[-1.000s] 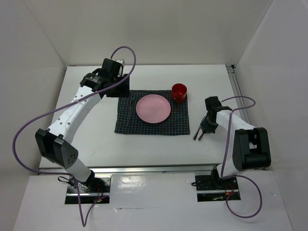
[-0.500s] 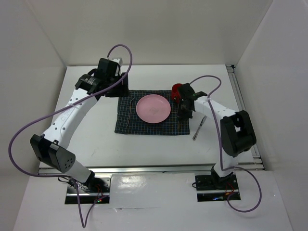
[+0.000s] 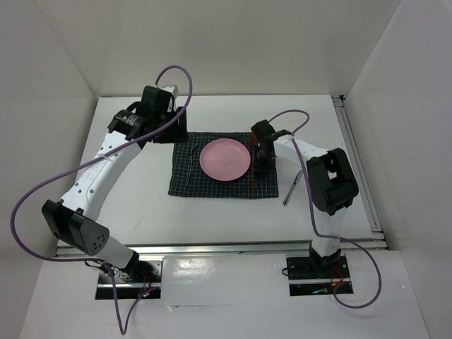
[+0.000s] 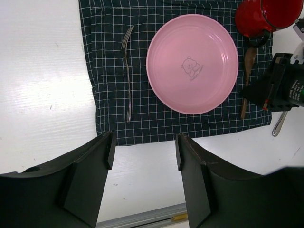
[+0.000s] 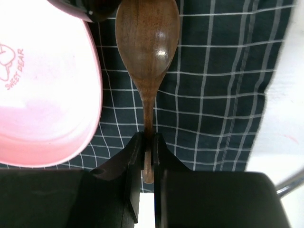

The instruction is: Set the dinner table for one person

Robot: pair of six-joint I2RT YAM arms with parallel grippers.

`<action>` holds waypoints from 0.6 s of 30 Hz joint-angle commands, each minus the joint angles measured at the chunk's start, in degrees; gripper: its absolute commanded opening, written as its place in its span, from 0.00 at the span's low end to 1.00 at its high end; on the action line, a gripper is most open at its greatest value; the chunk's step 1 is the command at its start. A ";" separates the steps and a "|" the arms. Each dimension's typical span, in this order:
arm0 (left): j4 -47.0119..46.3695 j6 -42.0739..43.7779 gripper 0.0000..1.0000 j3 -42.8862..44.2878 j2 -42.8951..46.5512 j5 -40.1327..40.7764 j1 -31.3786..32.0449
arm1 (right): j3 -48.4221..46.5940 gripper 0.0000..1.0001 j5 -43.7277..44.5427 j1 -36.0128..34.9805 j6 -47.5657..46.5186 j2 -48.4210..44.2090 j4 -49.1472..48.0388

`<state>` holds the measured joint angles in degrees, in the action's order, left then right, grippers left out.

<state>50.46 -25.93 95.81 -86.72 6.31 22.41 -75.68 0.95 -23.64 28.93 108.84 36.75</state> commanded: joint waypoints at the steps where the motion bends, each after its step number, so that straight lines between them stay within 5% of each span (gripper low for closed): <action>1: -0.27 -1.05 0.70 -0.54 2.17 0.29 0.09 | -2.81 0.00 -0.69 -1.32 -0.80 1.64 -0.54; 6: -0.27 -1.05 0.70 -1.06 2.17 0.29 0.09 | -2.81 0.03 -0.17 -1.85 -0.80 3.22 -0.54; 14: -0.27 -1.05 0.70 -1.59 2.17 0.29 0.09 | -2.81 0.36 3.78 -1.85 0.34 -0.29 2.00; 18: -0.80 -1.05 0.70 -1.59 2.17 -0.24 0.09 | -4.65 0.38 7.56 -1.85 0.87 -3.36 4.81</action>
<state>50.61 -25.96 94.45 -86.56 6.26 22.41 -76.69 3.97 -24.99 29.12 110.78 38.65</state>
